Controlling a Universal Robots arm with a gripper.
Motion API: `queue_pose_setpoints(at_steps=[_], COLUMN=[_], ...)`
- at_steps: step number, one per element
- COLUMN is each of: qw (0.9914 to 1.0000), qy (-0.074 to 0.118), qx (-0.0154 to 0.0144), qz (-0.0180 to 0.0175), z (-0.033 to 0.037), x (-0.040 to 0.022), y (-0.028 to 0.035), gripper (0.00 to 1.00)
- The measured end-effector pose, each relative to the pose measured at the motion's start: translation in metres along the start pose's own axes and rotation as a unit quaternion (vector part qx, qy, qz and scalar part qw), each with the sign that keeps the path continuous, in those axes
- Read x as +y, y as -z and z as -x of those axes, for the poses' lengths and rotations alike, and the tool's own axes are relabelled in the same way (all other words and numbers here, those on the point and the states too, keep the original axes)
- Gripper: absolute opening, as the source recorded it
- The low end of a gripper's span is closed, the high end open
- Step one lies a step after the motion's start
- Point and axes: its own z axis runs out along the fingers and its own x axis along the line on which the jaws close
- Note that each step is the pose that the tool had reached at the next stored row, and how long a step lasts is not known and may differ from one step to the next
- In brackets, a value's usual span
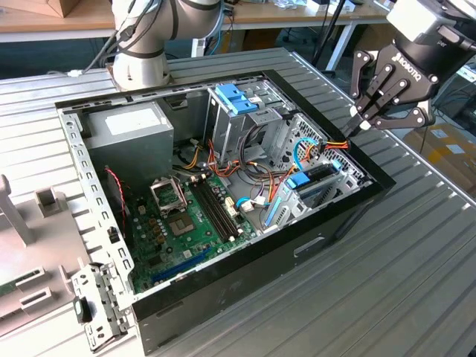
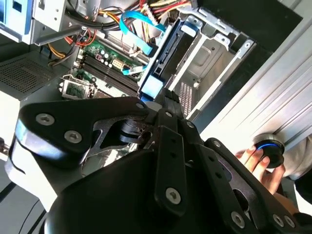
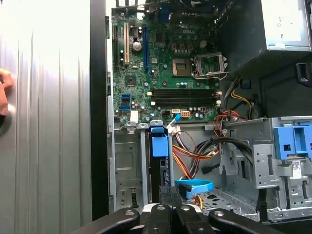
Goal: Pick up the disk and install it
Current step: 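Insert the disk into the insertion slot, then insert the first disk wire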
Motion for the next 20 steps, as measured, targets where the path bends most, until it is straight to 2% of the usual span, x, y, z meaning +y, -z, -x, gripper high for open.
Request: queue_pose_setpoints(at_steps=[2,9,20], qw=[1.00000,0.99998,0.99998], qy=[0.000,-0.001,-0.001], qx=[0.0000,0.0002,0.0002], qz=[0.0026,0.0065,0.0067], z=[0.0002,0.0010,0.0011], x=[-0.0068,-0.0213,-0.0231], y=[-0.0001,0.0009,0.0010], gripper=[0.11,0.11,0.11])
